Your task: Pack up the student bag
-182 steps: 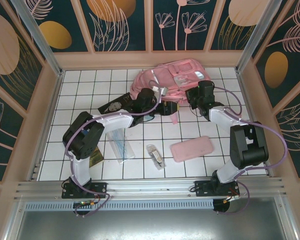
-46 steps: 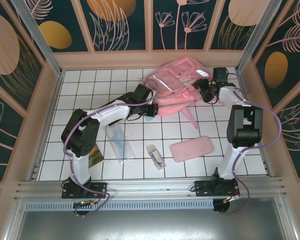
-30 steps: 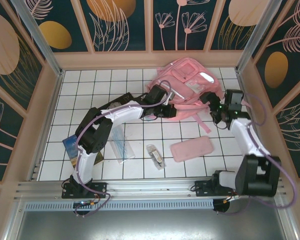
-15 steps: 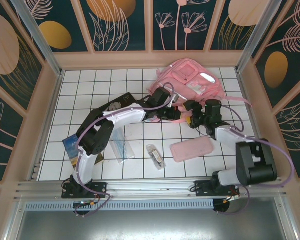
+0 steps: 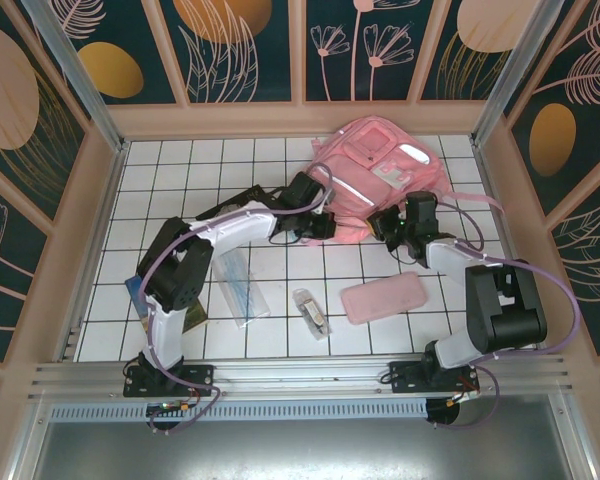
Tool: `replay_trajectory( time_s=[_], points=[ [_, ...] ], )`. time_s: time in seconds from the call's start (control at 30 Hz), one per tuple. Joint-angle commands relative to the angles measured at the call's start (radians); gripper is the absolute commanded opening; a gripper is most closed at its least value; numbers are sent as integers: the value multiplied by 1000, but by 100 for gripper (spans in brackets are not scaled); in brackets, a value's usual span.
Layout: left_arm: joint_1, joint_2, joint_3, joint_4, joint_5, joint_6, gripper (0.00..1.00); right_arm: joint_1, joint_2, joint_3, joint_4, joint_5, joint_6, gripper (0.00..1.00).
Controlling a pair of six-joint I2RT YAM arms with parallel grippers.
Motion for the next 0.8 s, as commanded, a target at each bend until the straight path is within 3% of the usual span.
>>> replay_trajectory(
  time_s=[0.0,0.17,0.3,0.53,0.7,0.77],
  points=[
    [90,-27,-8,-135,-174,94,0,-15,-44,72,-50,59,-150,0],
    [125,5,37,-184,-253,167,0,-62,-5,141,-137,6,-308,0],
    [119,-30,17,-164,-87,156,0,-110,63,257,-248,37,-454,0],
    [-31,-140,-25,-121,-11,89,0,-191,194,433,-277,56,-484,0],
    [-102,-144,-64,1,41,-19,0,-252,276,510,-291,67,-439,9],
    [-128,-126,-57,41,65,-48,0,-268,285,514,-284,67,-416,23]
  ],
)
